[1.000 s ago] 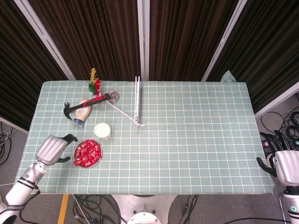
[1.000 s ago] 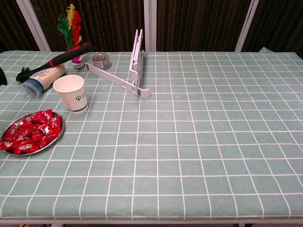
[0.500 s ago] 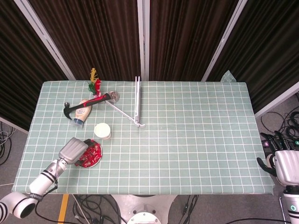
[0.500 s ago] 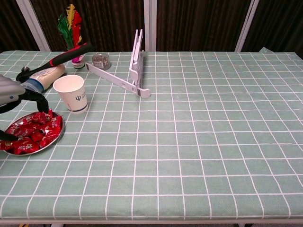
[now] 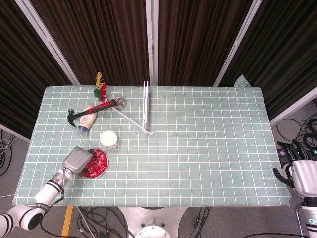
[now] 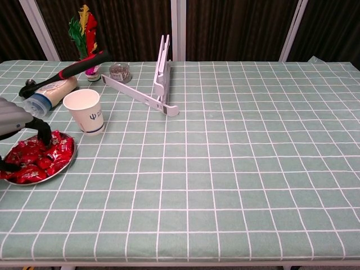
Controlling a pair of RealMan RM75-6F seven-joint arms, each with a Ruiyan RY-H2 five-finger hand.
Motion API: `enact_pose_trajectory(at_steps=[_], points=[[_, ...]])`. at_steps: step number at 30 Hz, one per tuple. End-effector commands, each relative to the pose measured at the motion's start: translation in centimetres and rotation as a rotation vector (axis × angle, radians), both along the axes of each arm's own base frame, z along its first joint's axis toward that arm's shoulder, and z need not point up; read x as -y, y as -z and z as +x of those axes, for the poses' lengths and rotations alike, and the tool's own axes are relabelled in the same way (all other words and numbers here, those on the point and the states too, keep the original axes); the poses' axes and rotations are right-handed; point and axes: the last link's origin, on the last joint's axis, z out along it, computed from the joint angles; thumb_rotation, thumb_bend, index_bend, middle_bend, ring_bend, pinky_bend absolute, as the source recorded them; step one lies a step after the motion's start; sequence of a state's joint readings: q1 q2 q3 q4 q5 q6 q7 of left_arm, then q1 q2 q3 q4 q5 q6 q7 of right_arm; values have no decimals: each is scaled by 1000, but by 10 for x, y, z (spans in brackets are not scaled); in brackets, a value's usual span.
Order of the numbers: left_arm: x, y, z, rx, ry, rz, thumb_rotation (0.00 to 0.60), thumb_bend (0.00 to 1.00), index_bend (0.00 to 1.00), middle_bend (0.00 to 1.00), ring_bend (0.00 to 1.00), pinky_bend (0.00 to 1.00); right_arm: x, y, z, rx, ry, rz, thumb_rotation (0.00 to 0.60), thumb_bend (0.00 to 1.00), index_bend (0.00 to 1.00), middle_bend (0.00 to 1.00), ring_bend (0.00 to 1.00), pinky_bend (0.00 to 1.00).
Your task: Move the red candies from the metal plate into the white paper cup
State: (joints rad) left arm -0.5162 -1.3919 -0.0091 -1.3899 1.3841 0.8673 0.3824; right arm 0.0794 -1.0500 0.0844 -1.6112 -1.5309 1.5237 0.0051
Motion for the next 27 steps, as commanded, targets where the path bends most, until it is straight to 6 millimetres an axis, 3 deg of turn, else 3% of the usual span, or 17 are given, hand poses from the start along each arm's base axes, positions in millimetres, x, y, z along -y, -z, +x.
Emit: enact_pose_trajectory(at_steps=[1, 8, 17, 27], points=[[0, 3, -1, 5, -11, -2, 600, 157, 439, 473, 847, 1000, 0, 0, 0, 0, 1, -1, 600, 155, 170, 243, 110, 270], [-4, 8, 1, 27, -19, 3, 600, 189, 478, 516, 860, 1000, -1, 0, -2, 2, 8, 1, 600, 152, 170, 244, 112, 283], [-5, 12, 1, 75, -30, 18, 600, 385, 593, 652, 908, 1000, 1, -2, -3, 5, 12, -1, 600, 134, 170, 248, 120, 301], [-3, -1, 8, 173, -54, 45, 600, 437, 632, 701, 927, 1000, 0, -4, -4, 8, 10, -5, 600, 131, 170, 249, 122, 315]])
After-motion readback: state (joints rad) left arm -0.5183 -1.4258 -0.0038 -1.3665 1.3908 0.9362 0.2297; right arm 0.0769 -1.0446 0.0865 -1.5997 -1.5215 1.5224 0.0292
